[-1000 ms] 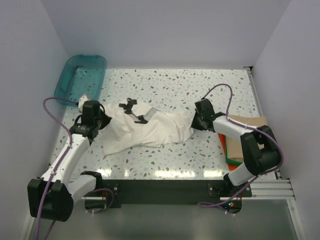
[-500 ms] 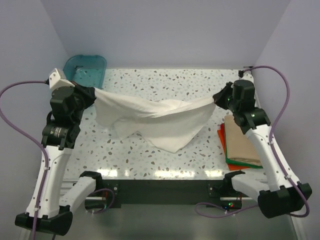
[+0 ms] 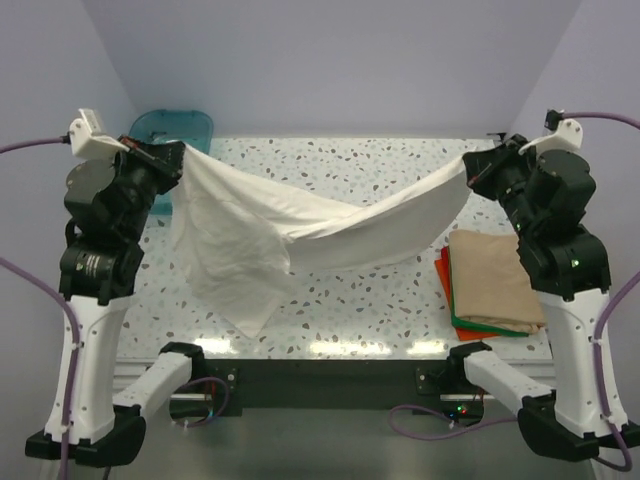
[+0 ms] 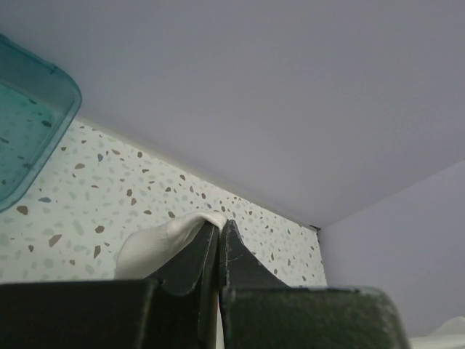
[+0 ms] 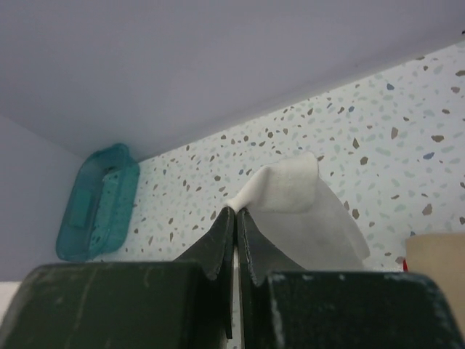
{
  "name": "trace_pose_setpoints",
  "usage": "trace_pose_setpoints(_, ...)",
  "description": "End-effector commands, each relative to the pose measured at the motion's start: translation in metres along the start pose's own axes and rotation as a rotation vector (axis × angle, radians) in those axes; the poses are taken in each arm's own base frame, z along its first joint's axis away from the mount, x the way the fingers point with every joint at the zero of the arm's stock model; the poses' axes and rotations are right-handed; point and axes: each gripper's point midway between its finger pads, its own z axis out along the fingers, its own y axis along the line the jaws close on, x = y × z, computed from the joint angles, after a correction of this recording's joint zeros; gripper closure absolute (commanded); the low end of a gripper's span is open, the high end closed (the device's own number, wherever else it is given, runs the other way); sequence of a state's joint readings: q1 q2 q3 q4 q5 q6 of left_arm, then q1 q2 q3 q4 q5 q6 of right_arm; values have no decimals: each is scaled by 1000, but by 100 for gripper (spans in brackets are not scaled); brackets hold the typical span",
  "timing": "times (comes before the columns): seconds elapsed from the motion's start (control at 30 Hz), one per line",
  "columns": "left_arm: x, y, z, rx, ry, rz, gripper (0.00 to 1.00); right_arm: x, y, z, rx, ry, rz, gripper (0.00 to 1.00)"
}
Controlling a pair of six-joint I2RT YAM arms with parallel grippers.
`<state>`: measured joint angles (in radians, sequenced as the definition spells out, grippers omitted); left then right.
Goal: Fold and stack the t-shirts
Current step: Flatten the tshirt out
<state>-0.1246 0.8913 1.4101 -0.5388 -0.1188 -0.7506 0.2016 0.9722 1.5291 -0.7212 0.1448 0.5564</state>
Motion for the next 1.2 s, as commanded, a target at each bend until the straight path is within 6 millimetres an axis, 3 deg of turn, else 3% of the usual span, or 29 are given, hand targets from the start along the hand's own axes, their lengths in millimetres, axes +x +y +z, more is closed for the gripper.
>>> trace_pose_setpoints(0.0,17,-17,50,80,62,-32,100,-3,8,43,2,15,-39,100)
trace_pose_setpoints(0.03,30,-7,74,59,103,-42,100,-5,11,54,-3,9,-41,100)
trace_pose_setpoints(0.07,27,-13,88,101,90,-48,100,2,10,78,7,30,-43,100)
trace_pose_setpoints(0.1,45,-8,112,111,149,-58,100,-7,18,94,-21,-2,-34,100)
trace_pose_setpoints(0.13,35,-8,128,138,118,-82,100,-8,20,108,-33,-1,-22,100)
trace_pose_setpoints(0.17,30,-12,140,166,111,-91,100,5,21,141,-48,39,-11,100)
trace_pose_setpoints(0.2,42,1,169,158,157,-102,100,-10,25,151,-62,13,19,100)
trace_pose_setpoints(0.23,39,-6,182,190,155,-110,100,-16,27,163,-76,4,34,100)
trace_pose_setpoints(0.27,13,-17,193,231,110,-106,100,-6,21,192,-68,33,46,100)
trace_pose_setpoints(0.3,26,-9,219,241,159,-115,100,-34,35,195,-116,-29,58,100)
trace_pose_setpoints(0.33,16,-11,229,262,149,-121,100,-40,38,204,-123,-39,63,100)
trace_pose_setpoints(0.37,-15,-37,230,332,99,-105,100,-39,35,219,-114,-29,66,100)
trace_pose_setpoints(0.4,-10,-31,250,342,128,-109,100,-67,46,213,-143,-89,71,100)
trace_pose_setpoints(0.43,-17,-37,254,362,128,-106,100,-78,48,213,-150,-111,76,100)
trace_pose_setpoints(0.47,-53,-69,243,442,62,-76,100,-88,51,211,-160,-133,81,100)
trace_pose_setpoints(0.5,-52,-63,255,446,78,-76,100,-106,54,206,-170,-174,85,100)
trace_pose_setpoints(0.57,-72,-80,245,506,61,-84,100,-124,53,197,-174,-218,90,100)
trace_pose_setpoints(0.63,-84,-80,235,519,41,-99,100,-128,52,187,-188,-223,99,100)
trace_pose_setpoints(0.67,-74,-66,240,485,67,-112,100,-128,50,185,-188,-219,103,100)
trace_pose_setpoints(0.7,-82,-68,226,486,44,-94,100,-117,43,184,-173,-195,109,100)
trace_pose_setpoints(0.73,-77,-61,225,463,51,-92,100,-110,38,184,-167,-177,114,100)
trace_pose_setpoints(0.8,-54,-41,220,401,95,-103,100,-73,20,194,-133,-93,132,100)
trace_pose_setpoints(0.83,-27,-17,225,343,155,-129,100,-64,18,190,-134,-72,137,100)
trace_pose_setpoints(0.87,-15,-6,223,312,183,-139,100,-49,14,189,-135,-34,144,100)
trace_pose_setpoints(0.9,-10,-3,212,297,188,-140,100,-14,-4,196,-94,43,160,100)
trace_pose_setpoints(0.93,3,7,209,273,212,-148,100,2,-13,195,-76,74,167,100)
trace_pose_setpoints(0.97,34,36,208,197,273,-176,100,11,-17,188,-70,91,169,100)
trace_pose_setpoints(1.0,38,41,199,178,267,-169,100,39,-48,191,2,143,182,100)
trace_pose_setpoints(1.17,131,117,184,6,436,-219,93,132,-105,199,132,327,192,100)
